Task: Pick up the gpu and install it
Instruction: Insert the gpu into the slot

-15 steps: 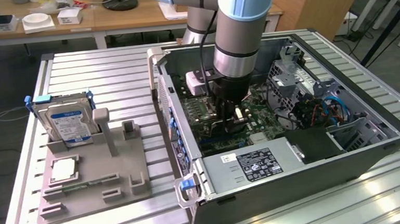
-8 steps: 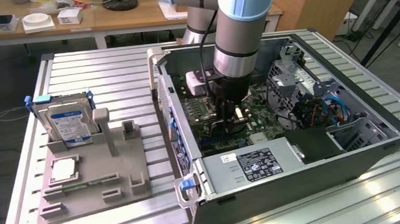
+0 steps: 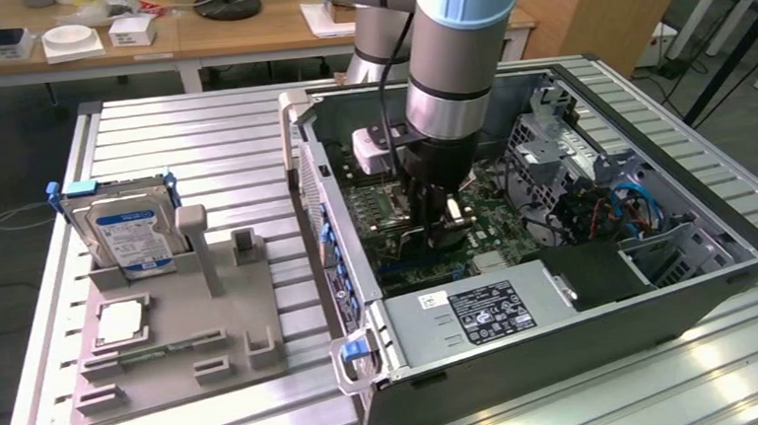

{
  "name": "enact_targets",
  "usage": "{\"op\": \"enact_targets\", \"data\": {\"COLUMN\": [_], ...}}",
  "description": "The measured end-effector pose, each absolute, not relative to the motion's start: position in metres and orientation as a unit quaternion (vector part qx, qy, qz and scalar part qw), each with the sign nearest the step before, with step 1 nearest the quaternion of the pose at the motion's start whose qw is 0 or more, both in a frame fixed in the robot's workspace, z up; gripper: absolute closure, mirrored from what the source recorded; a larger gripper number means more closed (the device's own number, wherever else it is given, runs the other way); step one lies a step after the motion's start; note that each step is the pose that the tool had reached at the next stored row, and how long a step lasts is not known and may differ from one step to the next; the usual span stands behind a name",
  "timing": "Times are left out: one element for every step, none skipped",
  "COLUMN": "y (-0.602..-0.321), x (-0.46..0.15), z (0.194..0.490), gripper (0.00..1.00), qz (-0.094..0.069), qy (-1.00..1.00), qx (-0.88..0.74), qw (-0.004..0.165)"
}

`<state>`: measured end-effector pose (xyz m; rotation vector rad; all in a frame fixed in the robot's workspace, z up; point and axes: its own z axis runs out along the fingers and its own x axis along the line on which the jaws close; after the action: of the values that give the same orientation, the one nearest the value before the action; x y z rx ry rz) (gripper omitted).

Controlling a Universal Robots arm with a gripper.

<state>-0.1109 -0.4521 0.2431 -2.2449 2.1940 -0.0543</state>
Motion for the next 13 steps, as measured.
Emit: {"op": "enact_targets", "data": {"y": [-0.452, -0.452, -0.452, -0.452, -0.452, -0.452, -0.452, -0.452, -0.452, -0.452, -0.452, -0.452, -0.452], "x": [-0.111, -0.111, -0.111, -0.111, -0.111, -0.111, -0.111, -0.111, -0.111, -0.111, -0.111, -0.111, -0.111], "z": [0.244, 0.245, 0.246, 0.247, 0.248, 0.25, 0.252, 0.254, 0.257, 0.259, 0.262, 0.265, 0.267], "gripper": [0.52, 0.52, 0.52, 0.52, 0.52, 0.52, 0.52, 0.52, 0.52, 0.52, 0.52, 0.52, 0.52], "qz": [-0.017, -0.017, -0.017, -0.017, -0.017, -0.017, -0.017, -0.017, -0.017, -0.017, -0.017, -0.017, -0.017], "qy": [0.699, 0.699, 0.699, 0.699, 0.699, 0.699, 0.699, 0.699, 0.699, 0.699, 0.699, 0.699, 0.699], "qx": [-0.715, -0.715, -0.715, -0.715, -0.715, -0.715, -0.715, -0.715, -0.715, -0.715, -0.715, -0.715, -0.715], "qw": [0.001, 0.001, 0.001, 0.001, 0.001, 0.001, 0.001, 0.001, 0.001, 0.001, 0.001, 0.001, 0.001]}}
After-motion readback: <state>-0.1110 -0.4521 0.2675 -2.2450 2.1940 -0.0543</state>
